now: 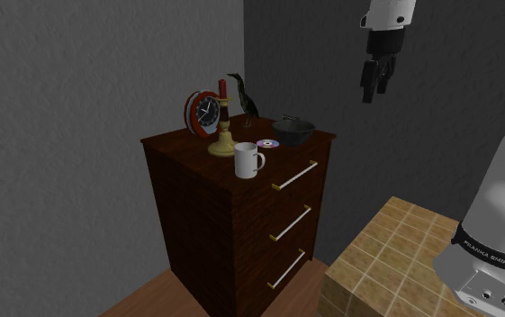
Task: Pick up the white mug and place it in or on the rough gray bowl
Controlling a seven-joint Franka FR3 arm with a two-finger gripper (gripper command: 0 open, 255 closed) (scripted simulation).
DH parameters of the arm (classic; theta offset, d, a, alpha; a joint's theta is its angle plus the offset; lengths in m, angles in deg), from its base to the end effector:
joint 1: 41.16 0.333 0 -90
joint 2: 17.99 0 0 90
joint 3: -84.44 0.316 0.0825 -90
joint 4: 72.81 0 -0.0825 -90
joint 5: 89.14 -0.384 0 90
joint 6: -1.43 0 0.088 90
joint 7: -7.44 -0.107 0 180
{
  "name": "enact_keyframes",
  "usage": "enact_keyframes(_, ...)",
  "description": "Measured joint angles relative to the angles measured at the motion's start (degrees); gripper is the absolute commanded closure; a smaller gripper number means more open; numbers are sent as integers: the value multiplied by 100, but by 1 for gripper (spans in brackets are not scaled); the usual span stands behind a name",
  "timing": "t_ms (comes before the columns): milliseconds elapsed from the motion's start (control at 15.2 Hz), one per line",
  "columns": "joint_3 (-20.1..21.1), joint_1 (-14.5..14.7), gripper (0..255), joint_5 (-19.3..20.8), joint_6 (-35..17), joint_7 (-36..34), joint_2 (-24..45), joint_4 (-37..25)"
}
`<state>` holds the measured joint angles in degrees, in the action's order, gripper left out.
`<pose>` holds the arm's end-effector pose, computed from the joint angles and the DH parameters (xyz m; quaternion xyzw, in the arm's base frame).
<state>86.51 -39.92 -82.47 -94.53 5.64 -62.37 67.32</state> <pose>0.3167 0.0093 0.5543 0.9974 0.0140 0.0044 0.0704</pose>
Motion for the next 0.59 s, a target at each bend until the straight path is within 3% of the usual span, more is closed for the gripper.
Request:
enact_keyframes(198, 12, 24, 0, -31, -170, -6, 253, -70)
enact_keyframes(594, 136, 161, 0, -197, -927, -91, 1478, -471)
